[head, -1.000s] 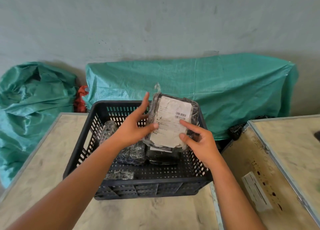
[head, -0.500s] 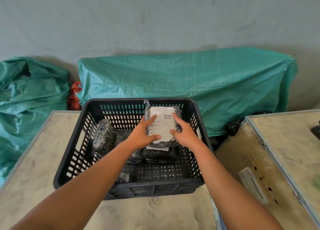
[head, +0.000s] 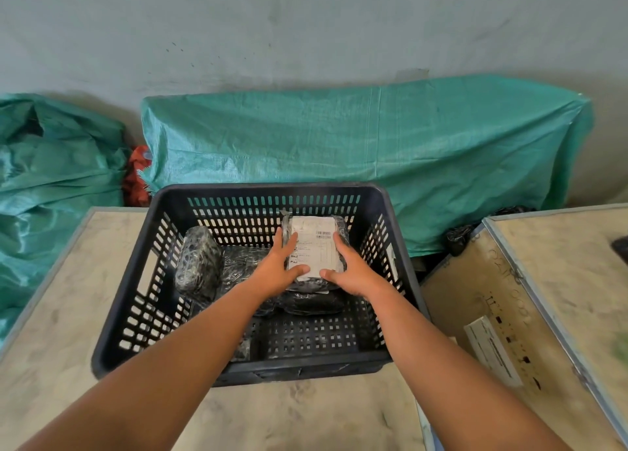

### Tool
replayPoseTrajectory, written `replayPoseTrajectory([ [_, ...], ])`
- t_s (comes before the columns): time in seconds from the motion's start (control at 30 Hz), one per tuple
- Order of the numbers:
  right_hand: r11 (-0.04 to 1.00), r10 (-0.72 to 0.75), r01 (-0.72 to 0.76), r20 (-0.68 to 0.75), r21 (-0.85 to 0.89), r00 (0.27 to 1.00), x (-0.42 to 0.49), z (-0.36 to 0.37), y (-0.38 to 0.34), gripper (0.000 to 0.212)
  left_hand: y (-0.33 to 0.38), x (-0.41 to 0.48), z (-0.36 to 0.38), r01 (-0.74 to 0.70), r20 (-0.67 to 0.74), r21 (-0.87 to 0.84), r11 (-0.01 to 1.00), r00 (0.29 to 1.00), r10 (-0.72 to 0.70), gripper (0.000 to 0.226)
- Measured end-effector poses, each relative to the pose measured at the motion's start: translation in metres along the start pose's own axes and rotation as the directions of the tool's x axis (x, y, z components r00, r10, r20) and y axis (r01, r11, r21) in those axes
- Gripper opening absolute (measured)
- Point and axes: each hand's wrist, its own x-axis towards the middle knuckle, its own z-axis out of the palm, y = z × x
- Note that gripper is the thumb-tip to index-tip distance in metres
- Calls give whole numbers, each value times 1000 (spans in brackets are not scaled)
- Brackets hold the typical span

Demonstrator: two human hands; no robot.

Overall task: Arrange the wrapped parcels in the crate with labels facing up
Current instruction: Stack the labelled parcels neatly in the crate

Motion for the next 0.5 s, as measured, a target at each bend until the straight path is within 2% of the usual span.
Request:
replayPoseTrajectory([
  [0.17,998,-1,2,-31,59,1000,-1,0,2,103,0,1,-3,66,31,-28,997,997,-65,90],
  [0.3,998,-14,18,-63,65,998,-7,2,0,100,3,-5,-8,100,-29,-16,995,994,-101,89],
  [0.5,986,-95,71,-164,-150,982,-22,6,-11,85,8,-35,-40,81,-130,13,997,988,-78,86],
])
